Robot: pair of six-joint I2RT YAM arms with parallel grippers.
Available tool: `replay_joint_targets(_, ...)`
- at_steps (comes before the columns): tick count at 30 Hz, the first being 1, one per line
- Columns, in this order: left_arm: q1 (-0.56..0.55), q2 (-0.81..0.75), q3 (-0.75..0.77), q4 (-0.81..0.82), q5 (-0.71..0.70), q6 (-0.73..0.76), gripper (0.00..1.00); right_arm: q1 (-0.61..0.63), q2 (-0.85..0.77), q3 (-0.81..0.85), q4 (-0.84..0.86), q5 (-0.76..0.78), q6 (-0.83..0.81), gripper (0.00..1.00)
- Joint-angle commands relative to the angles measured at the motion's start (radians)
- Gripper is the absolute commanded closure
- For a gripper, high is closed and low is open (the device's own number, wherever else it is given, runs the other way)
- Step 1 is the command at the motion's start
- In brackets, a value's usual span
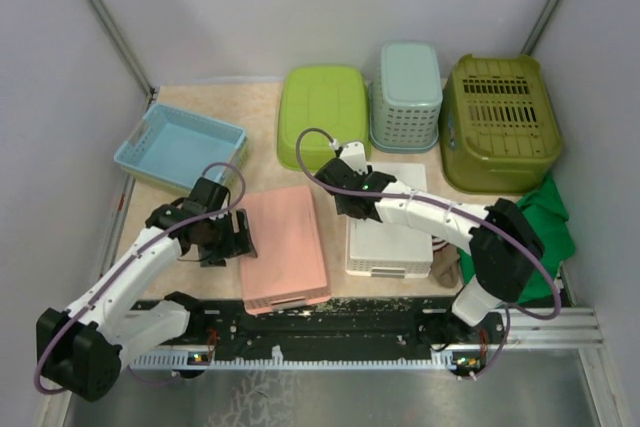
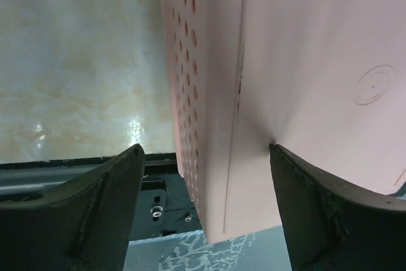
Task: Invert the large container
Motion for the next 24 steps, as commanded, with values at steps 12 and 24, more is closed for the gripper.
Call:
replay_joint_targets(12,-0.006,0.212,0.070,0.280,0.150,0.019,0.16,-0.003,-0.105,-0.080,-0.146,0.041,0.092,0.65)
replay_joint_targets(24,-0.032,0.395,0.148,0.436,0.262,0.038,0.18,-0.003,-0.331,-0.162,-0.184,-0.003,0.150,0.49)
